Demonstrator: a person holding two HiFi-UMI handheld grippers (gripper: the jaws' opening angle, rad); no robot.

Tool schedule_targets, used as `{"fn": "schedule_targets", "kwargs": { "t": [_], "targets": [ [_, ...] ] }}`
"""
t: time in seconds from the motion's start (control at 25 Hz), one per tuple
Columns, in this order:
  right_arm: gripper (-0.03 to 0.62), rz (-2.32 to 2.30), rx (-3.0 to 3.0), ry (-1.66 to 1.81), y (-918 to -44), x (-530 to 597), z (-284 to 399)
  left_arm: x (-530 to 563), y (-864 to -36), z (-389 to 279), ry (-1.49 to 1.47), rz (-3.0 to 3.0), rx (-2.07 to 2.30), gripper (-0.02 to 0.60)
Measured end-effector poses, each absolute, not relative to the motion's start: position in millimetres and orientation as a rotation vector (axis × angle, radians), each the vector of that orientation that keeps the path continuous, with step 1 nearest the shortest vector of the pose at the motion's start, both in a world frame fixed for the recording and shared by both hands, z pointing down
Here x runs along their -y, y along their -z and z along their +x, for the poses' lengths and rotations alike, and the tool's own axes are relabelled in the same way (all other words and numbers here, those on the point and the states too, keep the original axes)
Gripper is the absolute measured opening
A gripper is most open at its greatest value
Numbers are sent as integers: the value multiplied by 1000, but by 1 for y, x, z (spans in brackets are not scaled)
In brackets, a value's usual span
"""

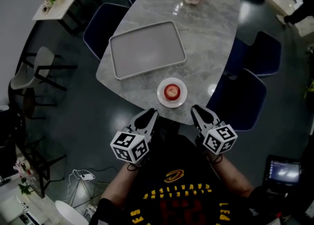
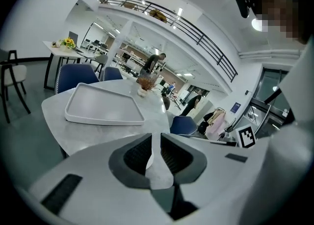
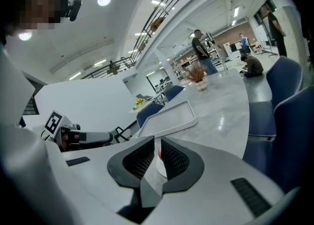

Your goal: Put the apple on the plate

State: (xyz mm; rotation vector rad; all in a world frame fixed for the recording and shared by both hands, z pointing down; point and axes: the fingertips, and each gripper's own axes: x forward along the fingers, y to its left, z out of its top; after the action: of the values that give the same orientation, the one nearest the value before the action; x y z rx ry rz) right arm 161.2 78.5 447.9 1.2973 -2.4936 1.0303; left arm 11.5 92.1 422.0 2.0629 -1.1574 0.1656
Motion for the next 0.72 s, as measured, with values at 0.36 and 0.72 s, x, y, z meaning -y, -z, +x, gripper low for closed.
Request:
{"fn": "schedule_targets", "kwargs": {
  "t": [0.36,0.72],
  "targets": [
    [44,1455,2317,-1192,-491,-46,168,-45,-477,4,-302,2017,1015,44],
    [44,1514,2178,-1292,-537,-34,165,-16,-532,6,-468,1959,918,44]
  ]
}}
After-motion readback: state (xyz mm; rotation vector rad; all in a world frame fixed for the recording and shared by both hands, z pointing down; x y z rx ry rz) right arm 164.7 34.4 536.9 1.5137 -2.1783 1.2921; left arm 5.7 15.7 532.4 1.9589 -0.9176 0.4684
